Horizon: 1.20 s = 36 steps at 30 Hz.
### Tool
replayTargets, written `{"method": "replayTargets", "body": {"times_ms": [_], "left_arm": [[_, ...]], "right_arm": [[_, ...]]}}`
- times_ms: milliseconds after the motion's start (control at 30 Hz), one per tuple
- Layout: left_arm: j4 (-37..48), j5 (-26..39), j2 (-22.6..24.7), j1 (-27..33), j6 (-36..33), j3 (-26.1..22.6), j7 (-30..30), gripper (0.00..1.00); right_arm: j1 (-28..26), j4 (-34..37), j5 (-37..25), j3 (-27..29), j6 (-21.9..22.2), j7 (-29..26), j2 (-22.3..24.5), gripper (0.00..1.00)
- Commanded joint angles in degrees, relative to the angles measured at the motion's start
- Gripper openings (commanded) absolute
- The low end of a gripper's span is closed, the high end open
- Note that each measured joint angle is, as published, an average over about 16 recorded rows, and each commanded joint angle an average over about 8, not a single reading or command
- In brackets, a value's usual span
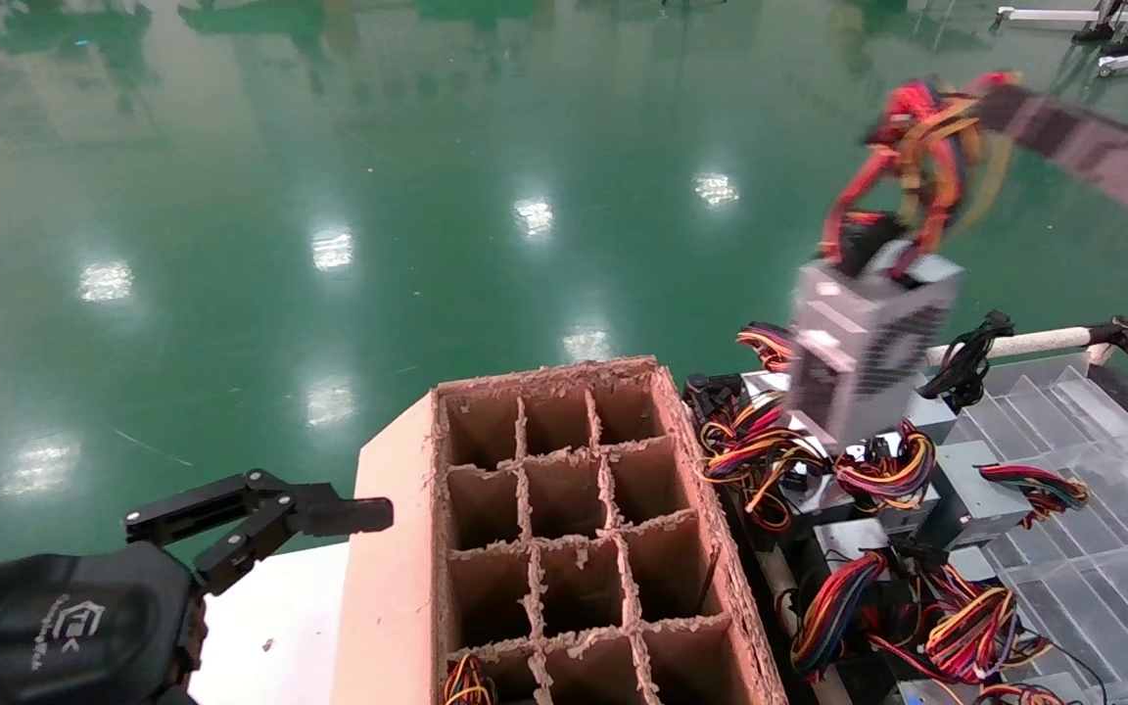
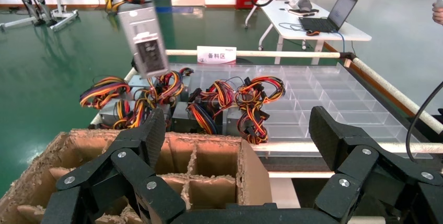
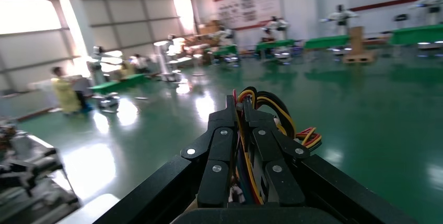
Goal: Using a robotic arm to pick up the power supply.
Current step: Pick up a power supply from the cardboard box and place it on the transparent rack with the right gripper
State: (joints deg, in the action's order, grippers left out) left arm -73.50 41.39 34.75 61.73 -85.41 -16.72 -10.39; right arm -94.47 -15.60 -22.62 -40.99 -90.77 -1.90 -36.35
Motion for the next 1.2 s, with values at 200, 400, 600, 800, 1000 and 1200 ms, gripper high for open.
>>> {"method": "replayTargets", "body": {"times_ms": [200,400,600,800,1000,1200], "left_arm": [[0.0,-0.02,-0.01,0.01,0.01,-0.02,0.01,1.0],[0.0,-0.03,-0.02,0.01,0.02,-0.04,0.02,1.0],[0.0,-0.04,-0.03,0.01,0.03,-0.06,0.03,1.0],[0.0,-0.06,-0.03,0.02,0.04,-0.08,0.04,1.0],[0.0,-0.07,-0.04,0.02,0.05,-0.1,0.05,1.0],[0.0,-0.09,-0.05,0.03,0.05,-0.12,0.06,1.0]], "right_arm": [[0.25,1.32,-0.03,-0.25,0.52,0.21,5.83,0.0],[0.95,3.66,-0.72,-0.75,0.59,1.03,9.57,0.0],[2.29,4.27,-1.3,-1.28,0.29,2.65,13.13,0.0],[4.44,2.37,-1.19,-1.83,-0.13,3.5,16.06,0.0],[8.34,0.94,0.34,-2.18,-0.22,3.43,18.39,0.0],[12.45,0.05,2.45,-2.32,-0.24,4.04,20.17,0.0]]}}
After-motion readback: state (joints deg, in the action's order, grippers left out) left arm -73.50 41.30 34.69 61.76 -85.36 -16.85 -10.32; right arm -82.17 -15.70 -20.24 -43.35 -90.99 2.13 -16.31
